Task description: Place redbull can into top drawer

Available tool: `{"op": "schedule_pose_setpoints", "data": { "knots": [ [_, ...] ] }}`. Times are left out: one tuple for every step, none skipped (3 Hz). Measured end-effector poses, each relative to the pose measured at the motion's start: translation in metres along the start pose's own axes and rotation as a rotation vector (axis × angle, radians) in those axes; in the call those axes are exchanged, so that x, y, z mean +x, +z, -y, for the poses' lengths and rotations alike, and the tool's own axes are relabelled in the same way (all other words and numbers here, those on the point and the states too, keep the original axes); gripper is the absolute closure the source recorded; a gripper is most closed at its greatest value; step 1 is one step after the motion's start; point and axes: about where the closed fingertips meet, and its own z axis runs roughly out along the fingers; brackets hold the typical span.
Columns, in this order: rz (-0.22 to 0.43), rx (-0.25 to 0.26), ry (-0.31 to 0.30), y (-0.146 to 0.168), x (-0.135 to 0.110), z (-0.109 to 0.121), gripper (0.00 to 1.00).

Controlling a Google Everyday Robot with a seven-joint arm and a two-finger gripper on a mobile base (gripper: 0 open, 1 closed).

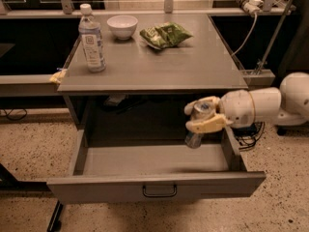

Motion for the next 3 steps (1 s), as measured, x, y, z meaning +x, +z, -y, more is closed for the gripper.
{"op": "schedule_pose_setpoints", "data": {
  "knots": [
    [0.019, -0.045, 0.001, 0.02, 0.058, -0.017, 1.0],
    [0.024, -0.055, -0.002, 0.024, 0.066, -0.02, 1.0],
    [-0.003, -0.053, -0.04, 0.021, 0.071, -0.018, 1.0]
  ]
}}
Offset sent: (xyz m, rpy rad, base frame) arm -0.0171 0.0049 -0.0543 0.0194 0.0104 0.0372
